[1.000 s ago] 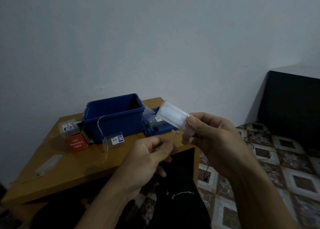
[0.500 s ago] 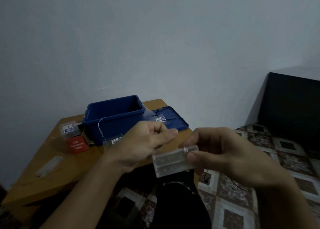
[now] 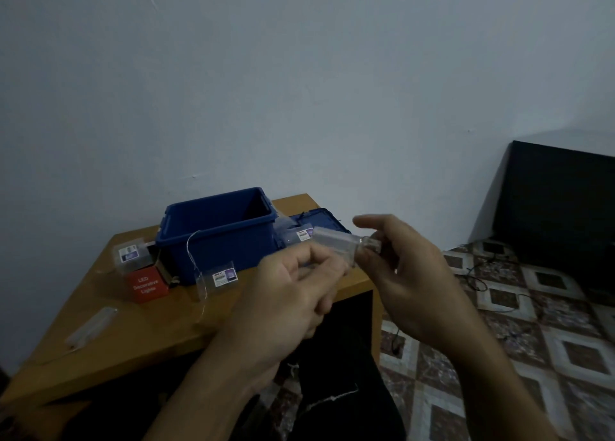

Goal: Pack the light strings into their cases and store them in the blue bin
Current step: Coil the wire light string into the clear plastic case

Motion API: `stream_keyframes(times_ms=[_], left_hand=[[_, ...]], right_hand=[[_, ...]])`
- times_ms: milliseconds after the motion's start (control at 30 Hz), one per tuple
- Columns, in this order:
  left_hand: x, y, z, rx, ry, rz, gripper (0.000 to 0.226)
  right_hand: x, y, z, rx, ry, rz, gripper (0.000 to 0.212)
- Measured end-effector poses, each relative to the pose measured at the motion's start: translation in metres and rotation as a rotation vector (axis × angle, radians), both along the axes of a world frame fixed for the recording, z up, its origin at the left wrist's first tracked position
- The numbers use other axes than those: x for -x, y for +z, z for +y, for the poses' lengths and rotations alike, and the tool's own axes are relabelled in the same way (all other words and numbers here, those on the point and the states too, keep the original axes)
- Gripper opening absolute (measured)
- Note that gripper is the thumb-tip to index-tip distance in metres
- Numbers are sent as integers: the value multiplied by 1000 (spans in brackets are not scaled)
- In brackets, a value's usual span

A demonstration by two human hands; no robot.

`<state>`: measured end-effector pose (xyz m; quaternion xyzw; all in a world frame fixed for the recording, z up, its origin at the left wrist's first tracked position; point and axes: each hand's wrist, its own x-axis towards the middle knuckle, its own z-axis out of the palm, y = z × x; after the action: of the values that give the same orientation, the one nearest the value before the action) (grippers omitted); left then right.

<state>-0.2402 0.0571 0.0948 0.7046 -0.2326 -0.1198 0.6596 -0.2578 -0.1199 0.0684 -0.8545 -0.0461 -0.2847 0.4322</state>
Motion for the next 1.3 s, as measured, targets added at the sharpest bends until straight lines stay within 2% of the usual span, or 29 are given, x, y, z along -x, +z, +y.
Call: stream_keyframes(times_ms=[133,233,433,700,900,1133,1300], left_hand=[[3,-17,-6,111,69,92,17],[0,-19,-6,118,112,73,15],[-3,-14,3,115,43,-31,19],[-1,-9,5,232,-21,112,24],[-4,-11,5,196,11,89,25],[-8,-17,3,164,56,47,25],[-13,-19,4,67,56,22,19]], right_hand=[[-6,-6,1,-128,26,-59,31],[-7,-7,7,-226,99,-76,27],[-4,-1,13,-434,289,-105,19],[-4,-1,13,-584,350,-57,23],[-4,0,12,-664,361,-21,21],[-3,0,13,-657,362,-14,16],[-4,-1,13,-732,400,30,17]])
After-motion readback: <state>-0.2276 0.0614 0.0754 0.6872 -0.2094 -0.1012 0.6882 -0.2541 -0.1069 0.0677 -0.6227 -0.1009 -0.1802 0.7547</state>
